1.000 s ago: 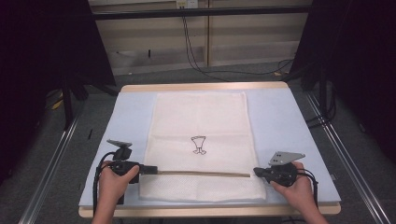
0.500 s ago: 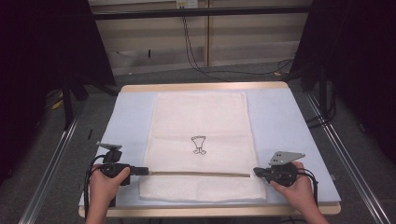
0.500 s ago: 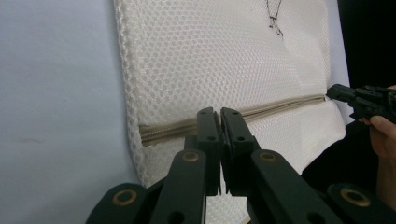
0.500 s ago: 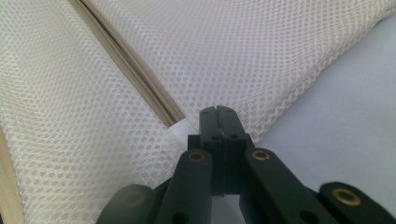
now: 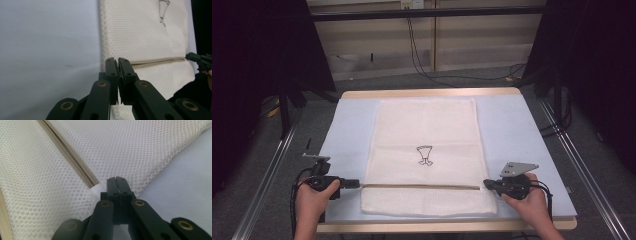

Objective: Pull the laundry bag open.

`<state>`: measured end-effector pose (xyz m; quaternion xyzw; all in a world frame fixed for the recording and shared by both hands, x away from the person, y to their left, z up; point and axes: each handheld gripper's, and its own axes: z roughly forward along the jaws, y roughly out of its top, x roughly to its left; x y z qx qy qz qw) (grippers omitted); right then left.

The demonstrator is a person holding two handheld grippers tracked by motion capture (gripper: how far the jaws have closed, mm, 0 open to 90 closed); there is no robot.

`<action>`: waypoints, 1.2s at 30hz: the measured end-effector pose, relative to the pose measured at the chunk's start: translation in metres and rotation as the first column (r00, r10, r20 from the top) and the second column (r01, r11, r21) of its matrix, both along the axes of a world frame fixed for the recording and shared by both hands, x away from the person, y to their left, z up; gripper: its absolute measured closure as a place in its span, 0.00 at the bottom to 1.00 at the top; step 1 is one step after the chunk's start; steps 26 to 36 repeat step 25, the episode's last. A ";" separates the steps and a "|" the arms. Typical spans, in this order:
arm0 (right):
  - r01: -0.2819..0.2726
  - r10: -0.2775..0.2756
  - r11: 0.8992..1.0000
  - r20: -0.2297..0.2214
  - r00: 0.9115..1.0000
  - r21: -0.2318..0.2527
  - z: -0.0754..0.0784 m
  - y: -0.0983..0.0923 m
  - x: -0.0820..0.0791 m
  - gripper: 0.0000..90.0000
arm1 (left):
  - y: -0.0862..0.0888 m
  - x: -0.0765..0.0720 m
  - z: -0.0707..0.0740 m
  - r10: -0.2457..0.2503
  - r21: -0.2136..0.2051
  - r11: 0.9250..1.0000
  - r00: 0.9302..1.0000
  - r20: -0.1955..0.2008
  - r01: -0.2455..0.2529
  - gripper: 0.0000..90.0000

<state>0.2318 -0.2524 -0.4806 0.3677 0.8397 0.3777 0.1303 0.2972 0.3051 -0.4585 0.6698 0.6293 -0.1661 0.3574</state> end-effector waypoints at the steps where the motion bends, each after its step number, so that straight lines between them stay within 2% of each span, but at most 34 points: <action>1: -0.001 0.001 1.000 0.001 1.000 0.000 0.000 0.000 0.000 1.00 | 0.003 0.000 -0.002 0.021 -0.020 1.000 1.000 -0.007 -0.021 0.97; 4: -0.001 0.001 1.000 0.000 1.000 -0.001 0.000 0.000 0.000 1.00 | 0.006 0.001 -0.006 0.012 -0.032 0.999 1.000 -0.011 -0.013 0.97; 5: -0.001 0.001 1.000 0.001 1.000 -0.001 0.000 0.000 0.000 1.00 | 0.005 0.001 -0.007 0.027 -0.039 0.999 1.000 -0.012 -0.027 0.97; 6: 0.000 0.000 1.000 0.001 1.000 0.000 0.000 0.000 0.000 1.00 | 0.005 0.001 -0.006 0.027 -0.029 0.999 1.000 0.000 -0.027 0.96; 8: 0.002 -0.002 1.000 0.003 1.000 -0.001 0.000 0.000 -0.001 1.00 | 0.010 0.000 -0.002 0.047 0.029 0.998 0.998 0.043 -0.048 0.92; 9: 0.003 -0.003 1.000 0.014 1.000 -0.001 0.000 0.000 -0.001 1.00 | 0.012 0.000 -0.001 0.076 0.023 0.997 0.995 0.059 -0.077 0.86; 10: 0.003 -0.003 1.000 0.026 1.000 0.004 0.001 -0.001 -0.001 0.96 | 0.014 -0.001 0.000 0.106 0.009 0.994 0.991 0.080 -0.107 0.82; 11: 0.014 -0.014 1.000 0.058 0.998 0.000 0.002 -0.002 -0.002 0.83 | 0.016 -0.002 0.002 0.122 0.023 0.992 0.986 0.110 -0.125 0.75; 12: 0.051 -0.051 0.999 0.105 0.993 -0.006 0.005 -0.003 -0.002 0.69 | 0.016 -0.002 0.004 0.135 0.050 0.988 0.980 0.144 -0.144 0.71; 13: 0.096 -0.096 0.995 0.136 0.986 0.009 0.007 -0.006 -0.001 0.57 | 0.016 -0.002 0.005 0.150 0.076 0.983 0.969 0.198 -0.168 0.66; 14: 0.163 -0.164 0.986 0.162 0.973 0.023 0.009 -0.009 0.000 0.46 | 0.014 -0.002 0.004 0.185 0.081 0.973 0.943 0.276 -0.214 0.57; 15: 0.228 -0.231 0.973 0.164 0.959 0.035 0.009 -0.013 0.001 0.38 | 0.013 -0.002 0.004 0.187 0.104 0.966 0.917 0.352 -0.237 0.46; 16: 0.271 -0.274 0.962 0.163 0.948 0.037 0.009 -0.016 0.003 0.34 | 0.011 -0.001 0.004 0.165 0.158 0.956 0.897 0.411 -0.248 0.40; 18: 0.334 -0.332 0.942 0.152 0.931 0.013 0.007 -0.025 0.004 0.27 | 0.009 0.001 0.002 0.138 0.240 0.935 0.892 0.431 -0.260 0.39; 19: 0.361 -0.358 0.933 0.146 0.922 0.004 0.005 -0.029 0.005 0.23 | 0.008 0.002 0.001 0.134 0.250 0.931 0.887 0.441 -0.265 0.35; 20: 0.365 -0.362 0.931 0.138 0.922 0.002 0.003 -0.032 0.006 0.22 | 0.008 0.003 -0.001 0.137 0.255 0.927 0.880 0.455 -0.277 0.31; 21: 0.374 -0.370 0.927 0.129 0.920 -0.003 0.002 -0.035 0.007 0.22 | 0.007 0.004 -0.003 0.139 0.267 0.921 0.878 0.459 -0.285 0.29; 22: 0.380 -0.375 0.925 0.128 0.918 -0.017 0.001 -0.038 0.007 0.22 | 0.007 0.004 -0.004 0.131 0.301 0.908 0.882 0.454 -0.290 0.30; 23: 0.379 -0.372 0.925 0.122 0.920 -0.033 0.000 -0.040 0.009 0.21 | 0.007 0.005 -0.004 0.124 0.323 0.899 0.879 0.460 -0.296 0.30; 24: 0.379 -0.372 0.924 0.111 0.922 -0.047 -0.001 -0.041 0.010 0.20 | 0.006 0.006 -0.005 0.115 0.341 0.890 0.874 0.473 -0.302 0.29; 25: 0.379 -0.371 0.923 0.107 0.922 -0.062 -0.001 -0.042 0.011 0.20 | 0.005 0.007 -0.005 0.101 0.358 0.885 0.873 0.477 -0.298 0.27; 36: 0.379 -0.371 0.923 0.107 0.922 -0.062 -0.001 -0.042 0.011 0.20 | 0.005 0.007 -0.005 0.101 0.358 0.885 0.873 0.477 -0.298 0.27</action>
